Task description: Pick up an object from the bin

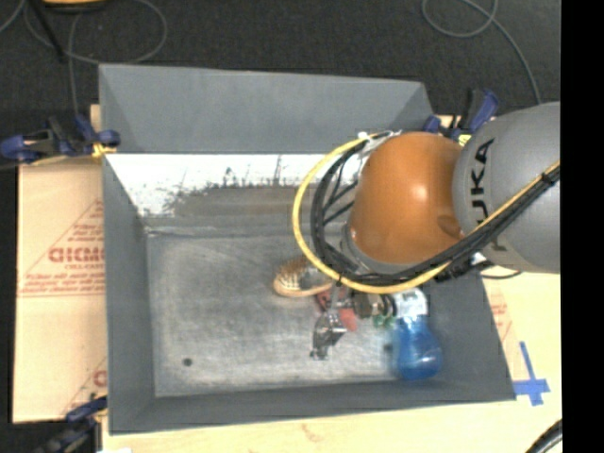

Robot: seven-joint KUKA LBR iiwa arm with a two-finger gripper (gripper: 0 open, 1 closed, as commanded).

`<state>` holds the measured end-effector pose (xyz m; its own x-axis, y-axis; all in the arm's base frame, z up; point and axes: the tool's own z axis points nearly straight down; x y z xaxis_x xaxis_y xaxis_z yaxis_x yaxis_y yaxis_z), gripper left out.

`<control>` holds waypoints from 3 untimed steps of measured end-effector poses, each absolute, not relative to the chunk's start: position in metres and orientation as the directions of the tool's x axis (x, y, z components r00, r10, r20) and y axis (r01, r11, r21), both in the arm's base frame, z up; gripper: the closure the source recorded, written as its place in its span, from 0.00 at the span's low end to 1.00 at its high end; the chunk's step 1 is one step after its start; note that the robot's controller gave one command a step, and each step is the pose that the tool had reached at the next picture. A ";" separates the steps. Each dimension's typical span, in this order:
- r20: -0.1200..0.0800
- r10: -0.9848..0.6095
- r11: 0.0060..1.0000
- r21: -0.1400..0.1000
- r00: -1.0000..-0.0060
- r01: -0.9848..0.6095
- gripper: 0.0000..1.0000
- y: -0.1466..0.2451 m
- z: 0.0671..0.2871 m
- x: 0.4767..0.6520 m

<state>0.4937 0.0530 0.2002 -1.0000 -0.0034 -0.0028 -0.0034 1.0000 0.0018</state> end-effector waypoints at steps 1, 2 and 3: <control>-0.009 -0.030 1.000 -0.002 -1.000 -0.030 0.00 -0.003 0.133 0.526; 0.003 -0.152 0.988 0.000 -0.988 -0.152 0.00 -0.033 0.137 0.557; -0.001 -0.237 0.972 -0.002 -0.972 -0.237 0.00 -0.073 0.131 0.565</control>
Offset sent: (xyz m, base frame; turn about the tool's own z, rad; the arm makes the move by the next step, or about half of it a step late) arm 0.0780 -0.0947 -0.0402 -0.1933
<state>0.5649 -0.0727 0.1313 -0.9716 -0.2367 -0.0010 -0.2367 0.9716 -0.0024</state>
